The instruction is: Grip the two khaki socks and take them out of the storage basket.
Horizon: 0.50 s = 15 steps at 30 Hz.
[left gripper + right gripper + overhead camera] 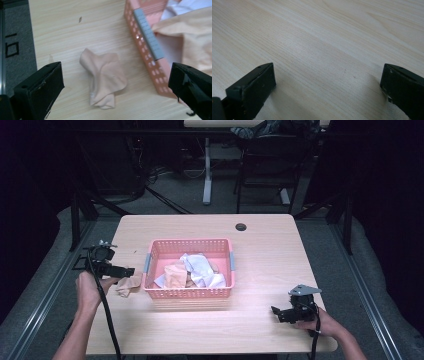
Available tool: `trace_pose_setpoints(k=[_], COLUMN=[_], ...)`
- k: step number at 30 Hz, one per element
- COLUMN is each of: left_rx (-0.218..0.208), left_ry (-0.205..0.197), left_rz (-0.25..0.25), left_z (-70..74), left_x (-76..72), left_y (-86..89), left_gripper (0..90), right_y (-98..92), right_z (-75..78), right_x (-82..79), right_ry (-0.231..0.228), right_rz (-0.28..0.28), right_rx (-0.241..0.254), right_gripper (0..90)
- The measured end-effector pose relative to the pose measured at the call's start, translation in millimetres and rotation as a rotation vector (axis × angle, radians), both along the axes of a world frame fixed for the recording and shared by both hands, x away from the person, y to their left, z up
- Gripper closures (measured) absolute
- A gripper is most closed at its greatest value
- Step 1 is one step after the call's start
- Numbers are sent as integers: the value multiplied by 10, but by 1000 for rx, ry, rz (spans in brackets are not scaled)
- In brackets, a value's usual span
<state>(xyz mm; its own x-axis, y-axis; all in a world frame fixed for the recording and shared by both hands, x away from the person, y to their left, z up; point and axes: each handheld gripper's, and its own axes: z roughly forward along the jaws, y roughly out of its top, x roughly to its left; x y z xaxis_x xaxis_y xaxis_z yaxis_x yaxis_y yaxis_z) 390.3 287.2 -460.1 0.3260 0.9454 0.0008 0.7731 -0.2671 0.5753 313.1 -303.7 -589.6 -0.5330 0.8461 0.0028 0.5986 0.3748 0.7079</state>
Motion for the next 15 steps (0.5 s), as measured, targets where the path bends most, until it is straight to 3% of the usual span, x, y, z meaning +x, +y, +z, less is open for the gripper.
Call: trace_pose_setpoints(k=[7,15], left_rx=[-5,-14], left_ry=[-35,-31], left_rz=[-67,-133], left_z=[166,169], left_x=[-23,19], left_y=[-201,-433], left_gripper=[0,0], right_y=[0,-2], right_z=[0,0], right_x=[0,1], right_ry=[0,1], right_rz=[0,3], right_rx=[0,0], right_gripper=[0,0])
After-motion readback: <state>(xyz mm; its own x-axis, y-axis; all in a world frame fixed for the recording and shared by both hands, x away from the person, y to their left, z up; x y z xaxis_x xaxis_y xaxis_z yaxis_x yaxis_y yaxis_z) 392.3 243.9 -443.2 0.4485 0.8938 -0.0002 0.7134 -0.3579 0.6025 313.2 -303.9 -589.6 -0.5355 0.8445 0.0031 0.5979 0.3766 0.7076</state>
